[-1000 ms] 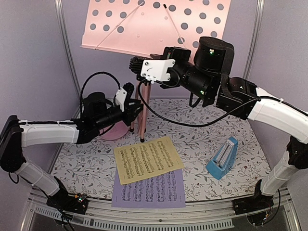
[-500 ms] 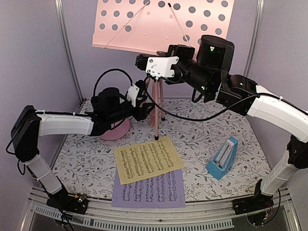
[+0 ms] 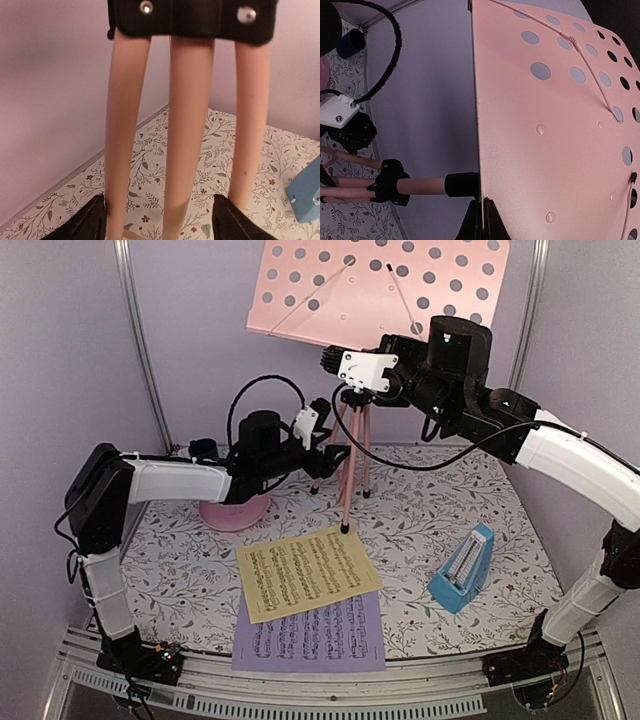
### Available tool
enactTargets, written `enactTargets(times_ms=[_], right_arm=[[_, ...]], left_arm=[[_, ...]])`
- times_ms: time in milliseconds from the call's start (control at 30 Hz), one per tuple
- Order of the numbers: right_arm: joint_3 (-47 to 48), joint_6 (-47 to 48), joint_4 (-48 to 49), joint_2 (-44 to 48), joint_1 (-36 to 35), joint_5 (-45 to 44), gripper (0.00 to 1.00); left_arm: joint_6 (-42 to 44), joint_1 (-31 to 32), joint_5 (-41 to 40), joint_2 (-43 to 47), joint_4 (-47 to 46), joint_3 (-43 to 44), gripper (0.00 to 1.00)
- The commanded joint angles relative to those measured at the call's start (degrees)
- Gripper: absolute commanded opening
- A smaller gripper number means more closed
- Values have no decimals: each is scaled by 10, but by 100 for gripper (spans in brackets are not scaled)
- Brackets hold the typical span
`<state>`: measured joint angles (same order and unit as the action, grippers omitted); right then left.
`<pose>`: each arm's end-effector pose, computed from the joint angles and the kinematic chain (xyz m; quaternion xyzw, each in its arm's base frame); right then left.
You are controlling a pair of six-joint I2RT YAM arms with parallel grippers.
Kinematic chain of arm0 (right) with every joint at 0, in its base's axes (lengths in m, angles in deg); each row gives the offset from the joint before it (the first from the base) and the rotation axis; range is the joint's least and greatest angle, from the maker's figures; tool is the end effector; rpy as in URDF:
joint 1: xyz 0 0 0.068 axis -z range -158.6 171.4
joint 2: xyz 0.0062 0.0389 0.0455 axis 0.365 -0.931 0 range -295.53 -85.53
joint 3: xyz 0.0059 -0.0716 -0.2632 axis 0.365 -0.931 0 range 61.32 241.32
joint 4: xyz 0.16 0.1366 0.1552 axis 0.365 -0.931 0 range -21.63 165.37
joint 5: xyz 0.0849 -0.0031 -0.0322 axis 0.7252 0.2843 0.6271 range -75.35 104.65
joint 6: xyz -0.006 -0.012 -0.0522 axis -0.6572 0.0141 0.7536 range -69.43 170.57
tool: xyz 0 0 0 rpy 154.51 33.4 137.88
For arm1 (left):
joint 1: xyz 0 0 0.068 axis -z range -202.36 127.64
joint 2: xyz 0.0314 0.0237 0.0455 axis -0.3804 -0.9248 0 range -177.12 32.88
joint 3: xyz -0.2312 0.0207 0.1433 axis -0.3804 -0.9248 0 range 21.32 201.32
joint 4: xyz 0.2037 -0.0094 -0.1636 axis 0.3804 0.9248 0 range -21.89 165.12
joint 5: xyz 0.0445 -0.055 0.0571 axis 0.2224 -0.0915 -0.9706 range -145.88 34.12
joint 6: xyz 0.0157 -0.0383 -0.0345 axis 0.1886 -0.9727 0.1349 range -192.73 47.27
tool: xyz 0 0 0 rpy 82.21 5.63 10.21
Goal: Set up the instrument practice props
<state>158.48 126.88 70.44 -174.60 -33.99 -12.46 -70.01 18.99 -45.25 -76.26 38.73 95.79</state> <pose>0.2151 0.2833 0.4772 -0.5401 0.4287 -0.2866 0.6651 0.3339 -0.3027 0.2628 0.3339 0.6587 -0.2865 0.6104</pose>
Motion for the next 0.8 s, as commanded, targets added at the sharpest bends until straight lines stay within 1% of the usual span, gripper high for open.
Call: enactTargets(times_ms=[0, 167, 300, 333, 367, 400, 467, 500, 633, 767], right_arm=[[23, -52, 179, 57, 12, 76, 0], [26, -49, 179, 39, 20, 81, 0], [27, -48, 181, 31, 21, 89, 0], [27, -47, 182, 31, 21, 92, 0], [28, -46, 183, 30, 21, 93, 0], [30, -45, 185, 28, 21, 95, 0], [34, -40, 190, 24, 21, 95, 0], [37, -38, 190, 21, 21, 95, 0], [49, -28, 192, 11, 22, 97, 0], [52, -26, 193, 5, 25, 99, 0]], left_arm=[[-12, 7, 64, -60, -16, 56, 72], [-18, 6, 73, -100, -20, 94, 66], [-20, 7, 77, -117, -26, 107, 51], [-19, 6, 76, -120, -28, 108, 50], [-20, 6, 74, -123, -29, 109, 51], [-21, 6, 72, -127, -30, 113, 54], [-26, 3, 73, -139, -27, 129, 64], [-29, 3, 75, -146, -25, 139, 67], [-38, -3, 84, -176, -5, 181, 74], [-38, -7, 79, -189, 3, 203, 84]])
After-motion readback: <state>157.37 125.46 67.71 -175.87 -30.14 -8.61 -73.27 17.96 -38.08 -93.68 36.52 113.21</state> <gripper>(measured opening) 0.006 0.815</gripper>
